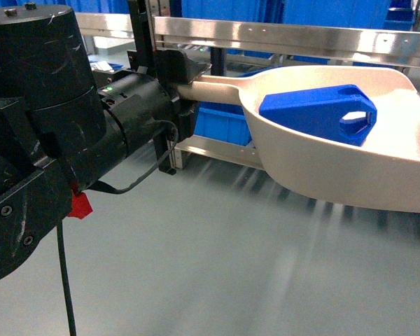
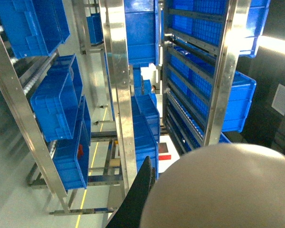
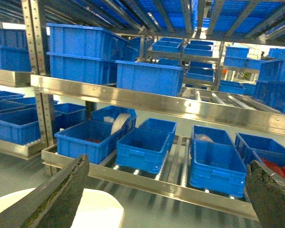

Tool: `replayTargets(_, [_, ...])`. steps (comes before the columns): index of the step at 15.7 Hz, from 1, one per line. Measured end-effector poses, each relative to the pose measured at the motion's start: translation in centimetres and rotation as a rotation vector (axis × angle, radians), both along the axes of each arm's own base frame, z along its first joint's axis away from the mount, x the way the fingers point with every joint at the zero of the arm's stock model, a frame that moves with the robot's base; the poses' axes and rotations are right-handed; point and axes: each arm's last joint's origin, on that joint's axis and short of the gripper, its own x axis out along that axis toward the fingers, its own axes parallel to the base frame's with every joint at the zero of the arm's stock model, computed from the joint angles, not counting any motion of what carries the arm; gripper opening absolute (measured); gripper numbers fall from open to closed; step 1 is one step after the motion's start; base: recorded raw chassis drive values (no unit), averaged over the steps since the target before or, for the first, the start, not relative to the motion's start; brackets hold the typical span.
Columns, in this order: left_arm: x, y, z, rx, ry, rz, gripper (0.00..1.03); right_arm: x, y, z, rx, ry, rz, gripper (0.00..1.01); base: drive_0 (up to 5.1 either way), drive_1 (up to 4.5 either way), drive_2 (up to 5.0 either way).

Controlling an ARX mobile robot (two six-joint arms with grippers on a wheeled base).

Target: Place part in tray to right shelf

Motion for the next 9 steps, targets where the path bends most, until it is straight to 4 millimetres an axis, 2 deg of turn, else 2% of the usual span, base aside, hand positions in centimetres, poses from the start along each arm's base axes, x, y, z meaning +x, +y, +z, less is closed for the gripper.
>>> replayTargets(9, [0.02,0.05,0.00,0.000,0.000,0.001,0.13,0.00,0.00,0.00,0.000,0.000,0.000,0.98,-1.5,-1.49,-1.5])
